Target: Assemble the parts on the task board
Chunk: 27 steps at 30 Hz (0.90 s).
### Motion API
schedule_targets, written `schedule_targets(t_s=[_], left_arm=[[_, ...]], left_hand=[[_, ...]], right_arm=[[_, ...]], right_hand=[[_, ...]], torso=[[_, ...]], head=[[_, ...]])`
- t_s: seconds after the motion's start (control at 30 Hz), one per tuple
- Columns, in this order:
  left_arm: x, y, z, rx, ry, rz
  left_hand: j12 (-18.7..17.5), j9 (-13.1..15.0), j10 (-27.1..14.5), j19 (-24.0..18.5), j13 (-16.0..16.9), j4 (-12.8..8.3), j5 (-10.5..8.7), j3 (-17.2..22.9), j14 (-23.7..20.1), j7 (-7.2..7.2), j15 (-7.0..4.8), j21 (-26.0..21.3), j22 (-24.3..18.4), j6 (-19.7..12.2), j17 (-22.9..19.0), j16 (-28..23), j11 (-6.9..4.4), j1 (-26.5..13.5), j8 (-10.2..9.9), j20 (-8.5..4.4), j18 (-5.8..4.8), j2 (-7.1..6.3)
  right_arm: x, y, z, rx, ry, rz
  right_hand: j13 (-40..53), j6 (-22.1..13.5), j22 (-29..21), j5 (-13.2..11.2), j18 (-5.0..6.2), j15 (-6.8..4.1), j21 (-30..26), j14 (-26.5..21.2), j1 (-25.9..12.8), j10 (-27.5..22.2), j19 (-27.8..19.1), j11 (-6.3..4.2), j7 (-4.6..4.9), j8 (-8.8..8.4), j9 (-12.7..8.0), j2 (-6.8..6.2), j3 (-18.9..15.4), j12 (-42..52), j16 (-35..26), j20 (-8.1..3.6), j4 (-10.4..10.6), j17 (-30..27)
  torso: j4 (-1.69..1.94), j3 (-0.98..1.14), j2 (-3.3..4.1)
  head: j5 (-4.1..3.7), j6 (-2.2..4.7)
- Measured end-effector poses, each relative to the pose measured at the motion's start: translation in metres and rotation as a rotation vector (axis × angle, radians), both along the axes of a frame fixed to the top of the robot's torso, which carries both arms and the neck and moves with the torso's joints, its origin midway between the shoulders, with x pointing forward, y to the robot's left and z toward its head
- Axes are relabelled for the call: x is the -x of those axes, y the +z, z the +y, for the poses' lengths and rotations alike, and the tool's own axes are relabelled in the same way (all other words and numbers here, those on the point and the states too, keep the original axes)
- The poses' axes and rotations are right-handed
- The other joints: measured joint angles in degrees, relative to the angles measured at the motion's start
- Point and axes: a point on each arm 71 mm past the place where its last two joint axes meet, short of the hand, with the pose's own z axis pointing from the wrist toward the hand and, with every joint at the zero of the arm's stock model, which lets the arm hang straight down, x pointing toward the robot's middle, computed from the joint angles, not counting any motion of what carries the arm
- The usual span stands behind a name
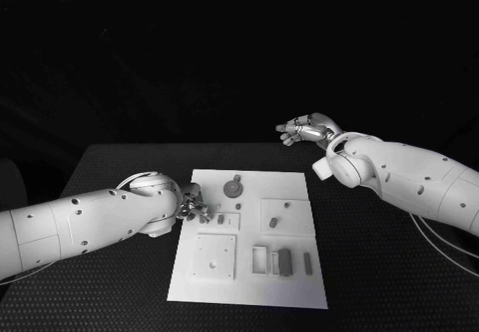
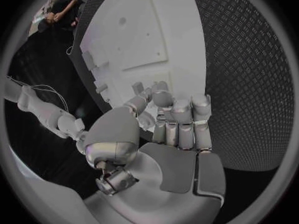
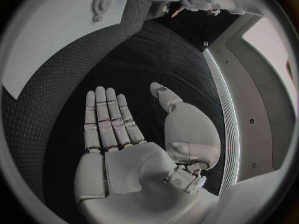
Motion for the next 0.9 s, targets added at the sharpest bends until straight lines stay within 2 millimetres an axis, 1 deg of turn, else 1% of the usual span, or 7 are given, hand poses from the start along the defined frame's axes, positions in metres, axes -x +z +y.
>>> schedule_targets(t_s=[0.2, 0.27, 0.33, 0.37, 0.47, 0.9], left_arm=[[0.0002, -0.0001, 0.0002, -0.004, -0.003, 0.002], [0.0003, -0.0001, 0.0002, -0.006, -0.005, 0.002], [0.0004, -0.0002, 0.0000, -0.007, -0.006, 0.004], [0.0006, -0.0002, -0.0002, -0.008, -0.008, 0.005], [0.0010, -0.0006, -0.0003, -0.010, -0.010, 0.008], [0.0017, -0.0014, -0.0005, -0.014, -0.014, 0.016]], left_hand=[[0.0, 0.1, 0.0, 0.0, 0.0, 0.0, -0.01, 0.0, 0.1, 0.00, -0.07, 0.0, 0.0, 0.0, 0.0, 0.0, -0.02, 0.0, 0.0, 0.00, -0.22, 0.00], [0.0, 0.1, 0.0, 0.0, 0.0, 0.0, 0.04, 0.0, 0.0, -0.04, -0.14, 0.0, 0.0, 0.0, 0.0, 0.0, -0.02, 0.0, 0.0, 0.00, 0.09, 0.00], [0.0, 0.1, 0.0, 0.0, 0.0, 0.0, 0.23, 0.0, 0.0, -0.13, -0.18, 0.0, 0.0, 0.1, 0.0, 0.0, -0.03, 0.0, 0.0, -0.01, 0.17, 0.00], [0.0, 0.1, 0.1, 0.1, 0.0, 0.0, 0.23, 0.0, 0.0, -0.22, -0.19, 0.2, 0.0, 0.2, 0.0, 0.0, -0.14, 0.0, -0.1, -0.11, 0.42, 0.00], [0.2, 0.1, 0.1, 0.2, 0.0, -0.2, 0.23, 0.1, 0.0, -0.24, -0.19, 0.2, 0.0, 0.2, 0.0, 0.0, -0.14, 0.0, -0.1, -0.21, 0.46, 0.00], [0.2, 0.3, 0.2, 0.2, 0.0, -0.2, 0.22, 0.1, 0.0, -0.25, -0.19, 0.2, 0.0, 0.2, 0.0, 0.2, -0.19, 0.0, 0.2, -0.20, 0.42, 0.00]], right_arm=[[0.0000, -0.0001, 0.0002, 0.000, 0.001, 0.000], [0.0000, -0.0001, 0.0003, 0.000, 0.001, 0.000], [0.0000, -0.0001, 0.0004, 0.000, 0.001, 0.001], [0.0000, -0.0002, 0.0004, 0.000, 0.001, 0.001], [0.0001, -0.0002, 0.0004, 0.000, 0.001, 0.001], [0.0000, -0.0005, 0.0002, 0.000, 0.001, 0.001]], right_hand=[[0.0, 0.0, 0.0, 0.0, -0.01, 0.00, 0.0, 0.0, 0.0, 0.0, 0.0, 0.00, 0.00, 0.00, 0.0, 0.00, 0.0, 0.0, 0.0, 0.00, 0.0, 0.0], [0.0, 0.0, 0.0, 0.0, -0.01, 0.00, 0.0, 0.0, 0.0, 0.0, 0.0, 0.00, 0.00, 0.00, 0.0, 0.00, 0.0, 0.0, -0.2, 0.00, 0.0, 0.0], [0.0, 0.0, 0.0, 0.0, -0.02, 0.00, 0.0, 0.0, 0.0, 0.0, 0.0, 0.00, 0.00, 0.00, 0.0, 0.00, 0.0, 0.0, -0.2, 0.00, 0.0, 0.0], [0.0, 0.0, 0.0, 0.0, -0.02, 0.00, 0.0, 0.0, 0.0, 0.0, 0.0, 0.00, 0.00, 0.00, 0.0, 0.00, 0.0, 0.0, -0.2, 0.00, 0.0, 0.0], [0.0, 0.0, 0.0, 0.0, -0.03, 0.00, 0.0, 0.0, 0.0, 0.2, 0.0, 0.20, 0.00, 0.00, 0.0, 0.00, 0.0, 0.0, -0.2, 0.00, 0.0, 0.0], [0.0, 0.0, 0.0, 0.0, -0.05, 0.00, 0.0, 0.0, 0.0, 0.2, 0.0, 0.21, 0.00, 0.00, -0.1, 0.00, 0.0, 0.0, -0.2, 0.00, 0.0, 0.0]], torso=[[0.01, -0.02, 0.00], [0.02, -0.02, 0.00], [0.02, -0.02, -0.01], [0.02, -0.02, -0.01], [0.02, -0.02, -0.01], [-0.01, 0.01, -0.01]], head=[[0.00, -0.07], [0.00, -0.10], [-0.03, -0.11], [-0.03, -0.12], [-0.04, -0.16], [-0.05, -0.31]])
